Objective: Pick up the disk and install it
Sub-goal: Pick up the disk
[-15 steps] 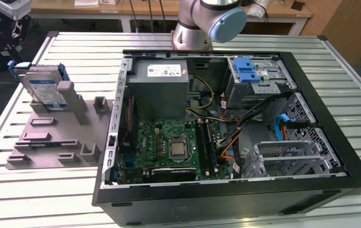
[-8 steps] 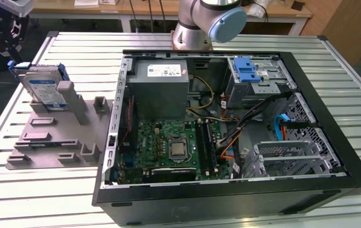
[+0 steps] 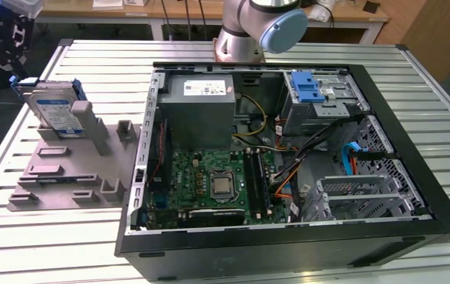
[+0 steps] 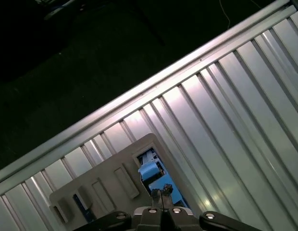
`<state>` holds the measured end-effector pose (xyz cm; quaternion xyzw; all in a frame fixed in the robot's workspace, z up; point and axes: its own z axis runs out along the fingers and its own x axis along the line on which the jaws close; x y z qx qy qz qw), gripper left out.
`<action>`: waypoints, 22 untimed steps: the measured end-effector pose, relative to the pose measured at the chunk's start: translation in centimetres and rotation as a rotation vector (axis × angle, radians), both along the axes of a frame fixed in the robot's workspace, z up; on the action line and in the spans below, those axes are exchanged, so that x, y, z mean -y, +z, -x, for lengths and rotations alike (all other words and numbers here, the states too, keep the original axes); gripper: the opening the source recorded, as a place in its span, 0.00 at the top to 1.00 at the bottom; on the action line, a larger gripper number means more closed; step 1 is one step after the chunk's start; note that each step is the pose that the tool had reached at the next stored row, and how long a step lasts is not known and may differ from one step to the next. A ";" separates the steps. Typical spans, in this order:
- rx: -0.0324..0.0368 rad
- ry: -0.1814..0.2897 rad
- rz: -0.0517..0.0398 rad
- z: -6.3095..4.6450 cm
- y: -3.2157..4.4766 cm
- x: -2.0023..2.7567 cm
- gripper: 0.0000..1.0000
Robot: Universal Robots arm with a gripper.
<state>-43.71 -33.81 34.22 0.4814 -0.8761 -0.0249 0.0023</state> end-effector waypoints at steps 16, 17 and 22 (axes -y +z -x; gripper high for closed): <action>0.0001 0.018 0.0000 0.0 -0.01 0.00 0.89; 0.0001 0.020 0.0000 0.0 -0.01 0.00 0.89; 0.0002 0.031 0.0000 0.0 -0.01 0.00 0.89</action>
